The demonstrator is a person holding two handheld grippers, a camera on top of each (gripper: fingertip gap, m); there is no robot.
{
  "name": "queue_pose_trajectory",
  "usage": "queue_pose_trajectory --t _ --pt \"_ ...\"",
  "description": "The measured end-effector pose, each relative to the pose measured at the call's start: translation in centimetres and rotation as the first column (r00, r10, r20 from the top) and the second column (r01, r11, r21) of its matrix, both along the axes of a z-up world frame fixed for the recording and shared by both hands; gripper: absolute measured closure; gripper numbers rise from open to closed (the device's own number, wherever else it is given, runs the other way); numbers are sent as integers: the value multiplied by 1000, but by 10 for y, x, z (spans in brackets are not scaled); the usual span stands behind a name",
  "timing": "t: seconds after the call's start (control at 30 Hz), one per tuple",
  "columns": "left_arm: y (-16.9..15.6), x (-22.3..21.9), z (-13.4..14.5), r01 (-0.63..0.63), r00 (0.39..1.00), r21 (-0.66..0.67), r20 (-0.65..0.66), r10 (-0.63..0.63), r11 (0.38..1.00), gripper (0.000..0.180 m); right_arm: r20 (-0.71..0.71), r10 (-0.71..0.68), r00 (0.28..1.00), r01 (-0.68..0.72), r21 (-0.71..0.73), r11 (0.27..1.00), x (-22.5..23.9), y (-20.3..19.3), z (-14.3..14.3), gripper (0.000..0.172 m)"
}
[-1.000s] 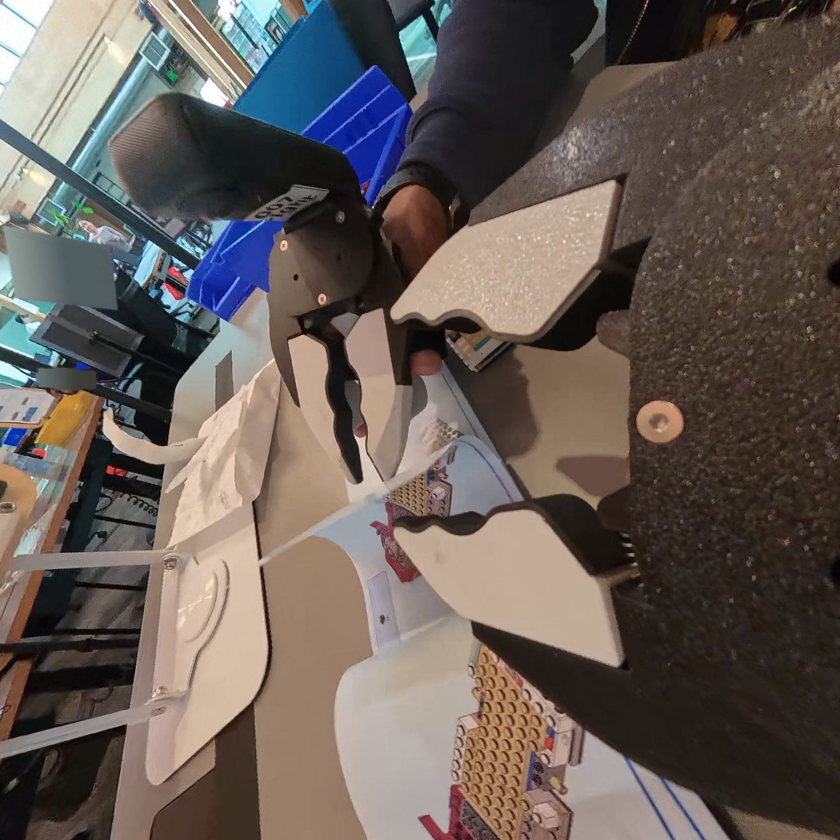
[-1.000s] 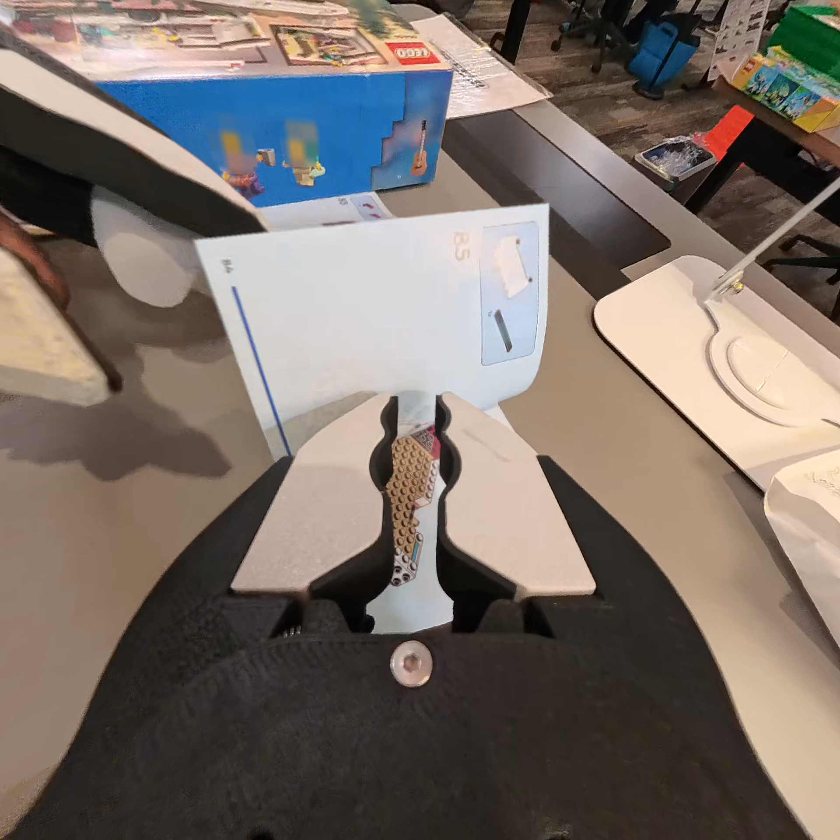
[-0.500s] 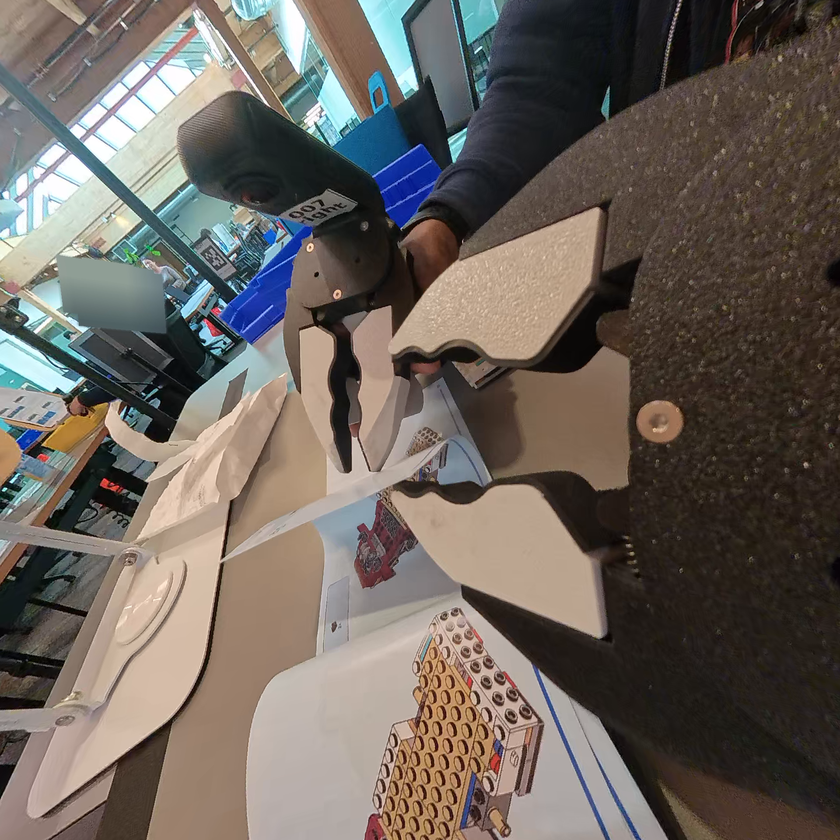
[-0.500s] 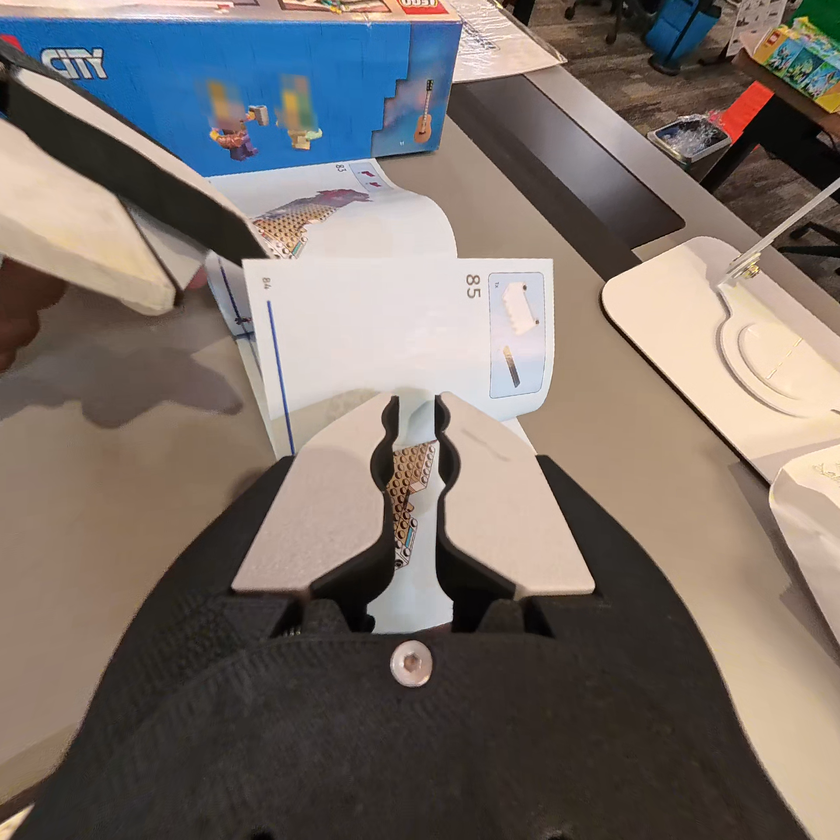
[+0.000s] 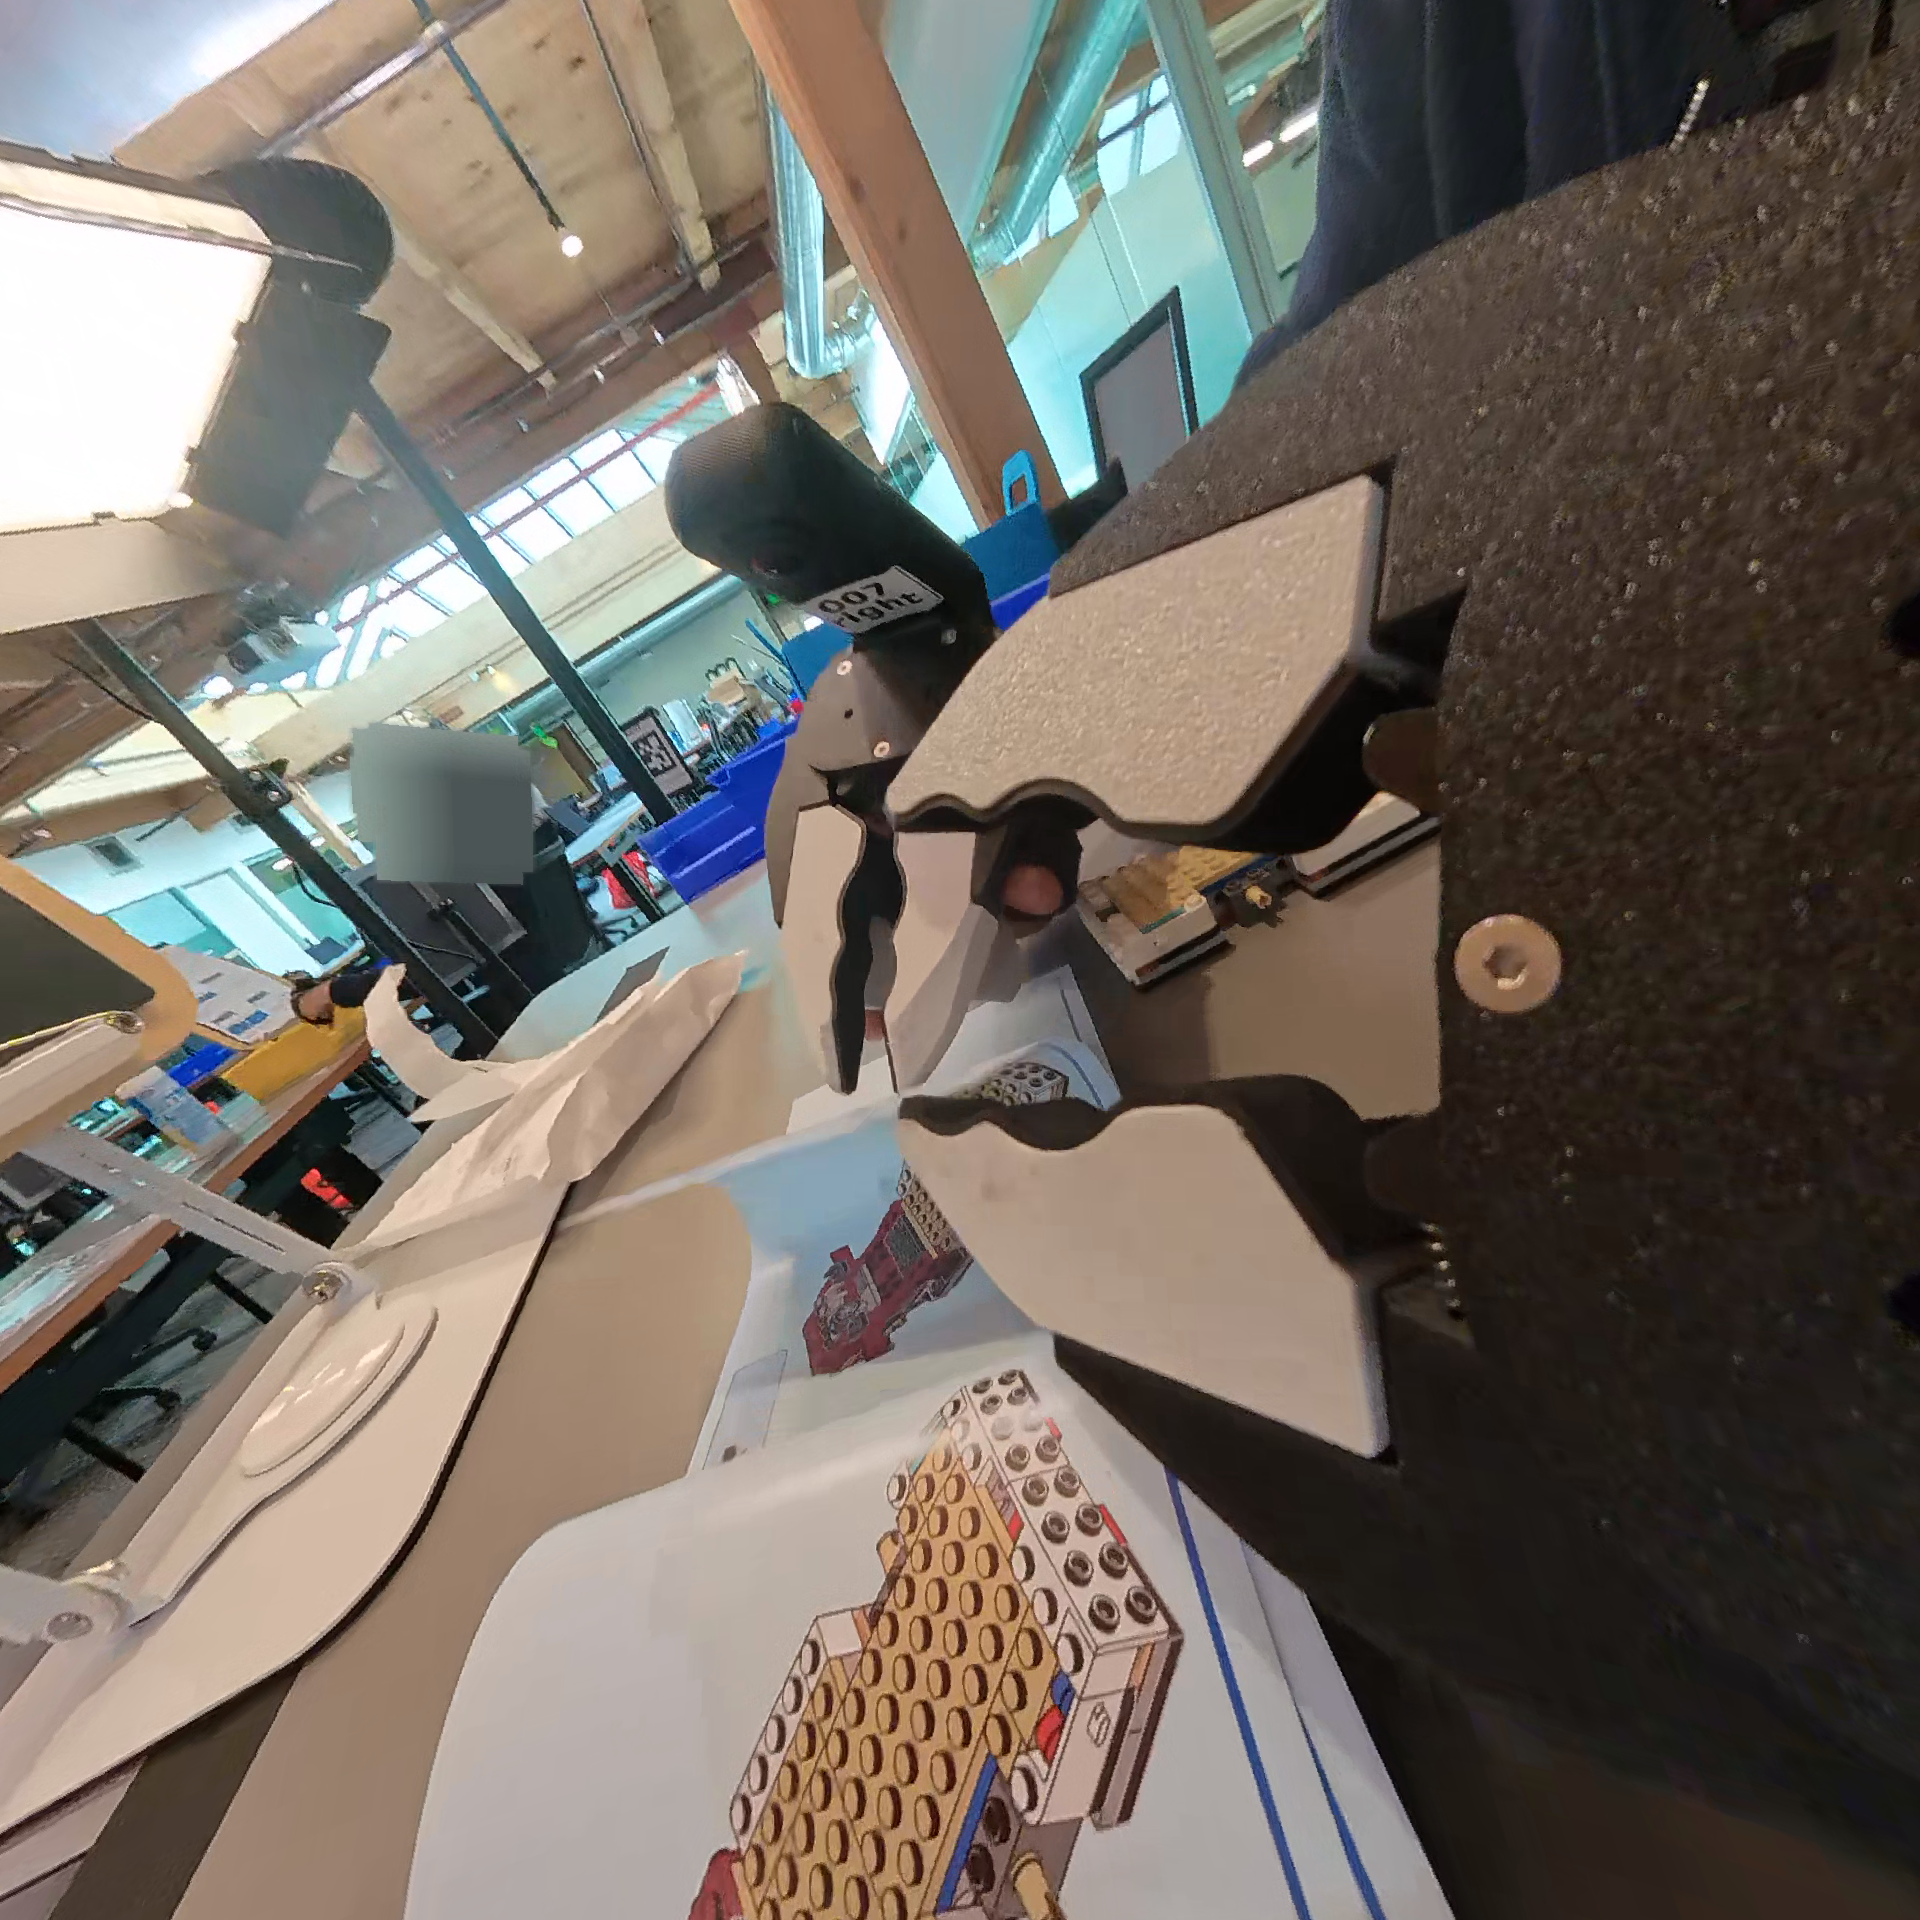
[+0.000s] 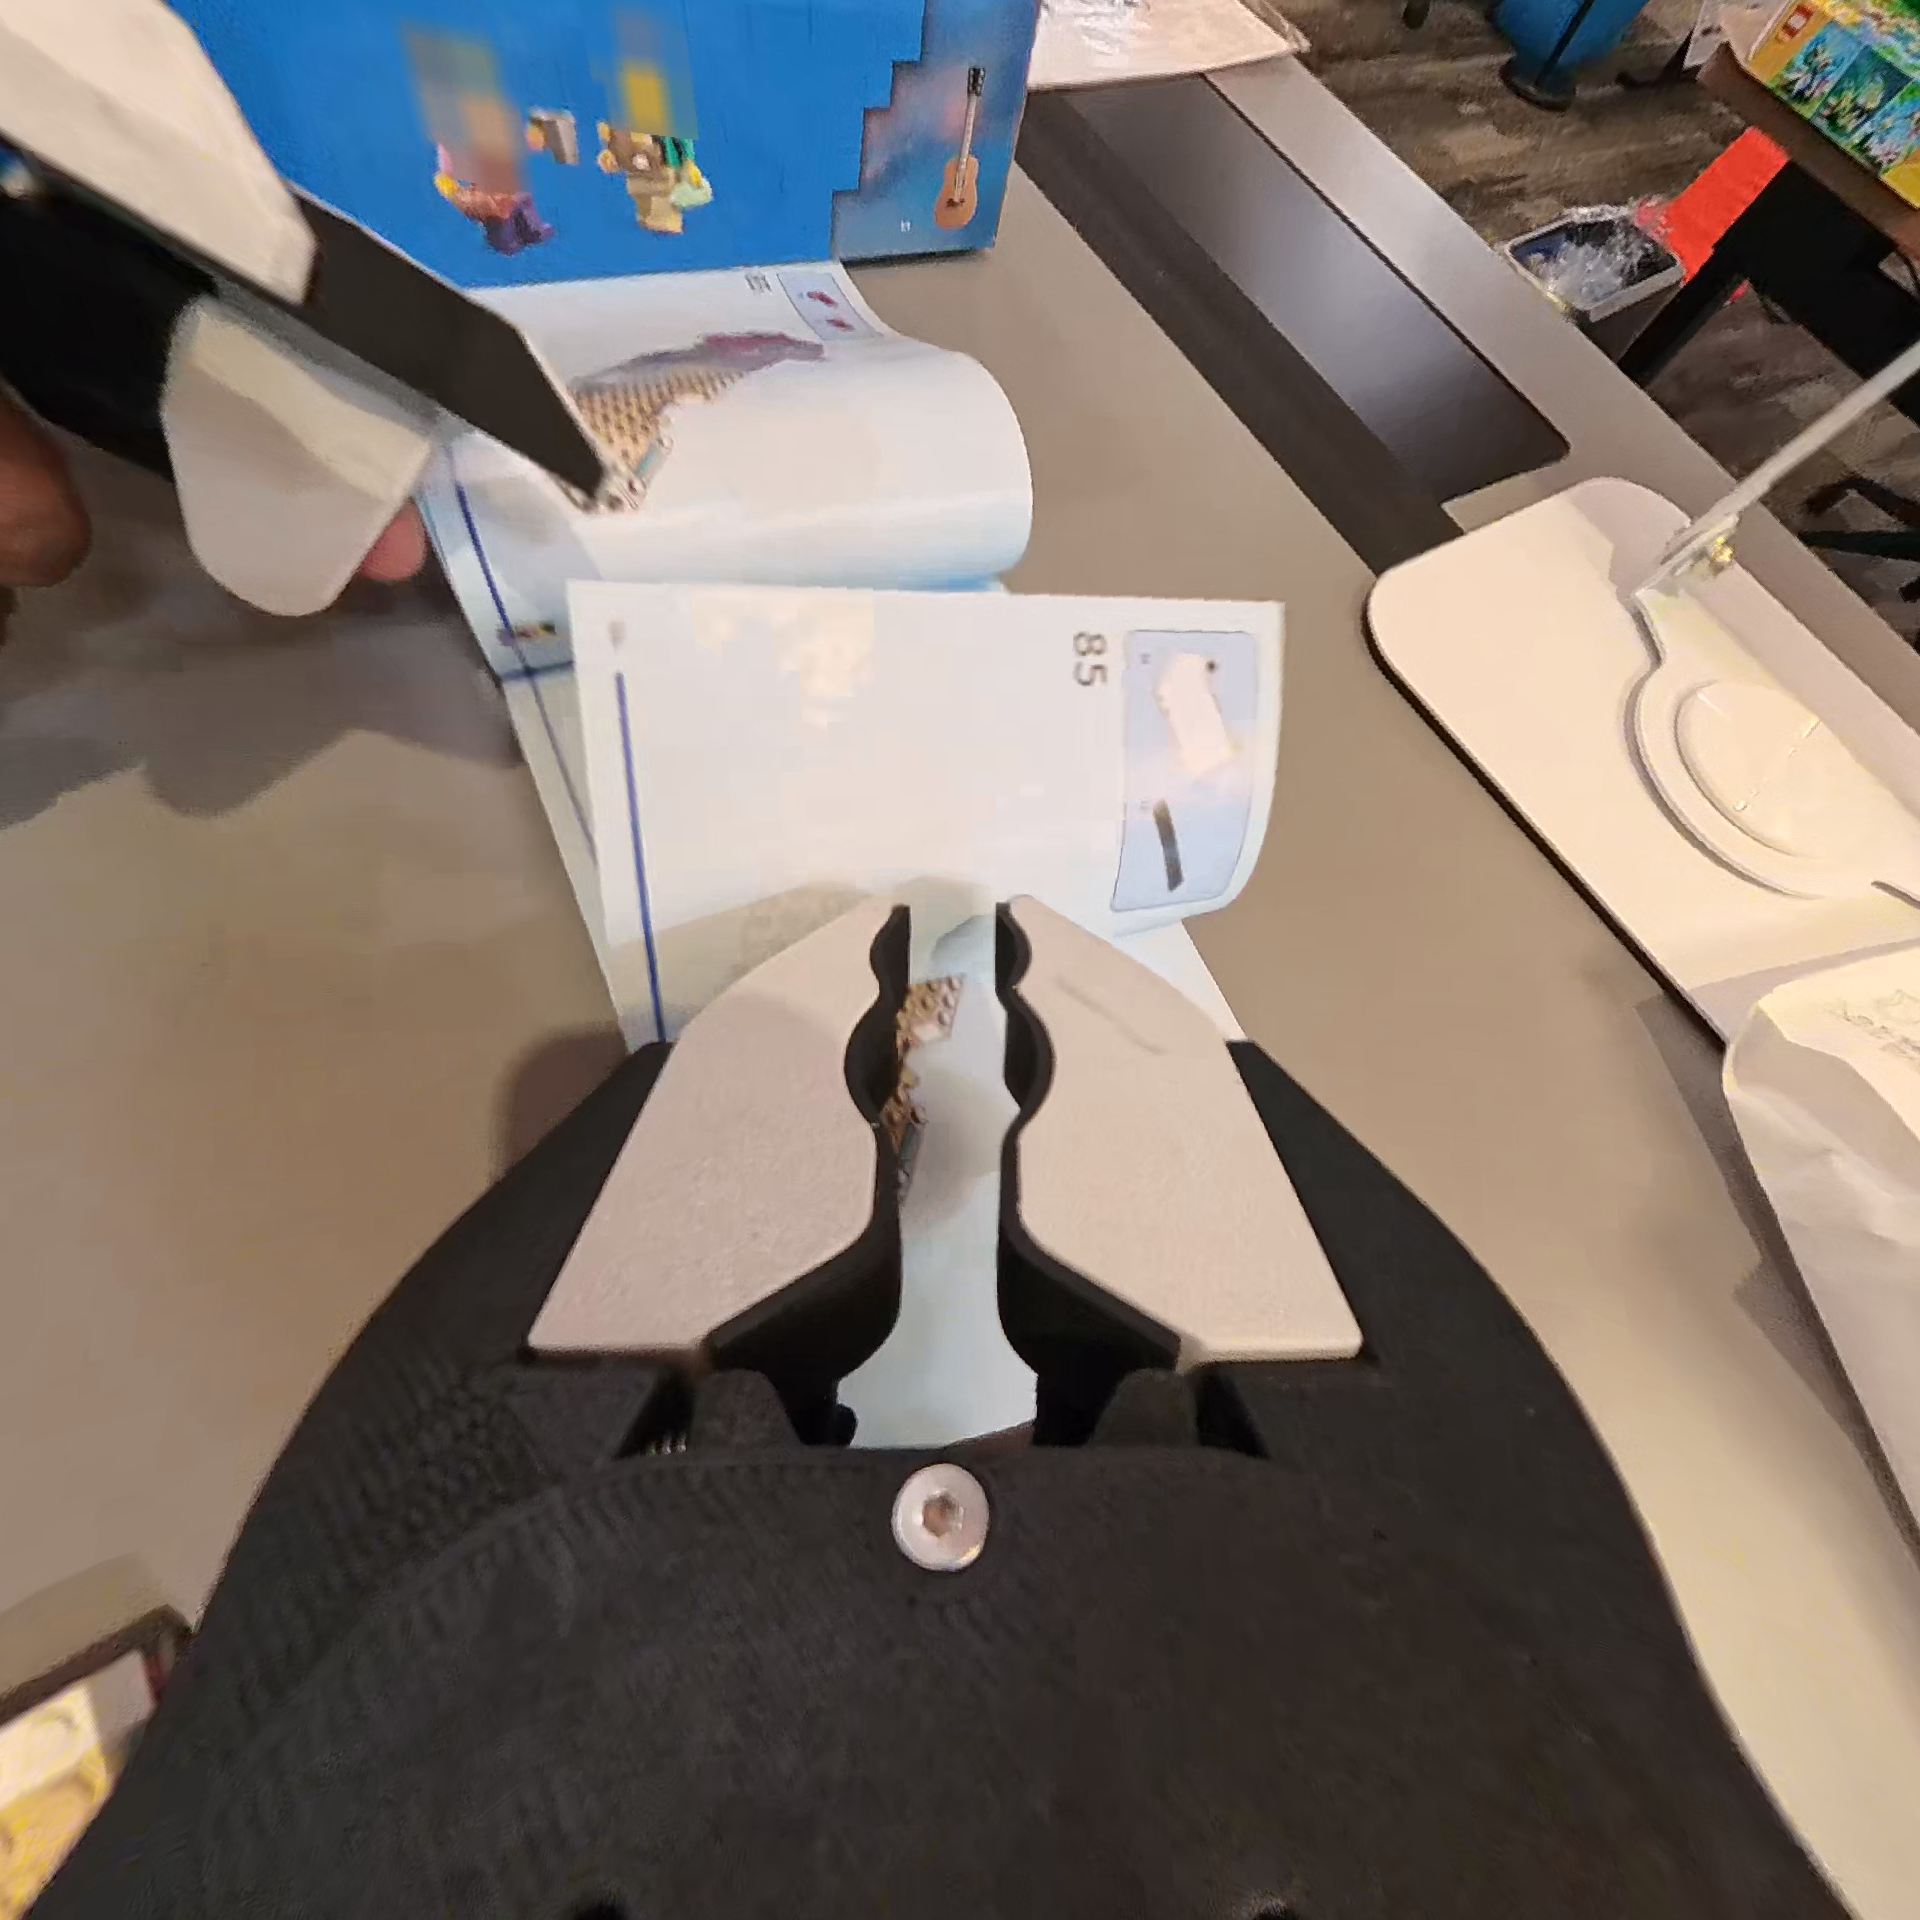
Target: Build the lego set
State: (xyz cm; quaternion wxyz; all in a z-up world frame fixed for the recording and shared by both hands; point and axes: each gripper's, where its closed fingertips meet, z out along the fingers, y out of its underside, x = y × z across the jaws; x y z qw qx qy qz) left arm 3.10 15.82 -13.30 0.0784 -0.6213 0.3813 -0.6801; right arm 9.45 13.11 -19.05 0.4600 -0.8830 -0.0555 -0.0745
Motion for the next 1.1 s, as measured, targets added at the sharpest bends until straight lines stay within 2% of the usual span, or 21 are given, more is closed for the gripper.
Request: queue_pose_trajectory --t 0.13,0.23,0.33,0.47,0.57,0.7,0.87,0.93,1.0,1.07,1.1 --pt "-10 2 -4 22 1000 95 -21 -20 995 130 14 -18 1000 19 -44 999 11 -14 -10 156" --pt "-22 5 -14 46 998 278 -59 -31 959 128 40 -17 999 21 -98 995 18 -24 -19 155" --pt "-41 9 -29 96 993 505 -108 -47 858 126 89 -14 996 24 -108 994 27 -36 -25 154" --pt "-60 14 -48 142 987 726 -159 -36 673 126 86 -6 996 16 -110 994 29 -43 -26 153" --pt "-67 17 -59 163 983 806 -181 -25 569 125 92 1 996 10 -117 993 28 -42 -27 153" --pt "-70 20 -65 171 981 854 -191 -8 492 124 79 1 997 7 -97 995 25 -38 -23 153" --pt "-70 25 -60 118 989 873 -148 27 474 129 -47 0 999 1 22 1000 11 -16 5 154" --pt "-60 28 -57 70 987 877 -131 97 475 141 -82 8 997 -3 56 998 5 -5 14 154" --pt "-48 29 -56 30 978 859 -131 162 510 160 -83 11 996 -5 64 998 1 2 16 154" --pt "-39 29 -52 -13 974 819 -119 192 574 180 -75 14 997 -9 67 998 -2 5 15 154" --pt "-33 28 -50 -40 970 791 -115 212 611 180 -72 16 997 -11 65 998 -3 5 14 154"
